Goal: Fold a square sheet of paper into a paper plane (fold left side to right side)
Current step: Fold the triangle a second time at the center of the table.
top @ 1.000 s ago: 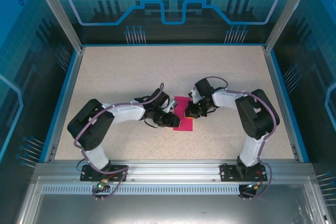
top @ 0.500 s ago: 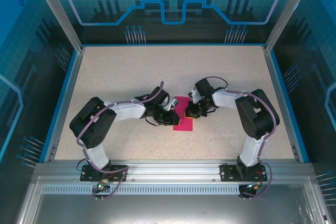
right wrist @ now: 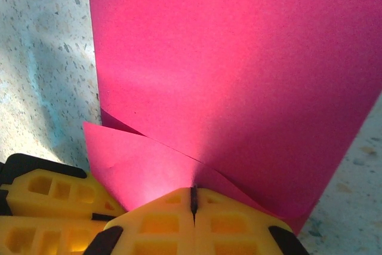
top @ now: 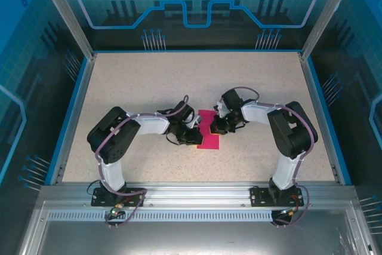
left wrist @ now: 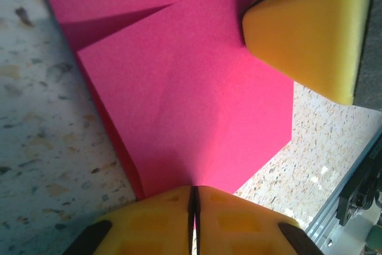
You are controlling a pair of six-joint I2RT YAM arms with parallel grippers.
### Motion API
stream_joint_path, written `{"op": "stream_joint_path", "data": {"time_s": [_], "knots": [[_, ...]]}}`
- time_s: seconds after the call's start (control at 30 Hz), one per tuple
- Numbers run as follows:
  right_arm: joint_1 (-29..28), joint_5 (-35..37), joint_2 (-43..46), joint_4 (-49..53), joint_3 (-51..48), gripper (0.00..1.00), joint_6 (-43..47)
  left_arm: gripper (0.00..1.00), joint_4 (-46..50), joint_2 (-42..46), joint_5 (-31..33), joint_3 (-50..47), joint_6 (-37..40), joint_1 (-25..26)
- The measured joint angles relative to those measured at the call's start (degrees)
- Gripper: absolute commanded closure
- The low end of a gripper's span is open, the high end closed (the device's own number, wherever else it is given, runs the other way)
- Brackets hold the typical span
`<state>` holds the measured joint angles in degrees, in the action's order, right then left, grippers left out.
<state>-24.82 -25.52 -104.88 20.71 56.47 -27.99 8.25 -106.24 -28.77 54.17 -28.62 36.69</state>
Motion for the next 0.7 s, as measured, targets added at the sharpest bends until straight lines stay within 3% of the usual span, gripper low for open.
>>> {"op": "stream_joint_path", "data": {"time_s": [0.3,0.7], "knots": [[-1.05,-0.72,5.27,1.57,-0.52,1.00,3.02,0.91,-2.69,0.13,-0.90,-1.57,-0.07,-0.33],[-5.92,-1.90,1.88,1.79,-0.48,1.00,2.99,0.90,-3.13,0.20,-0.87,-1.86,-0.04,-0.33]]}}
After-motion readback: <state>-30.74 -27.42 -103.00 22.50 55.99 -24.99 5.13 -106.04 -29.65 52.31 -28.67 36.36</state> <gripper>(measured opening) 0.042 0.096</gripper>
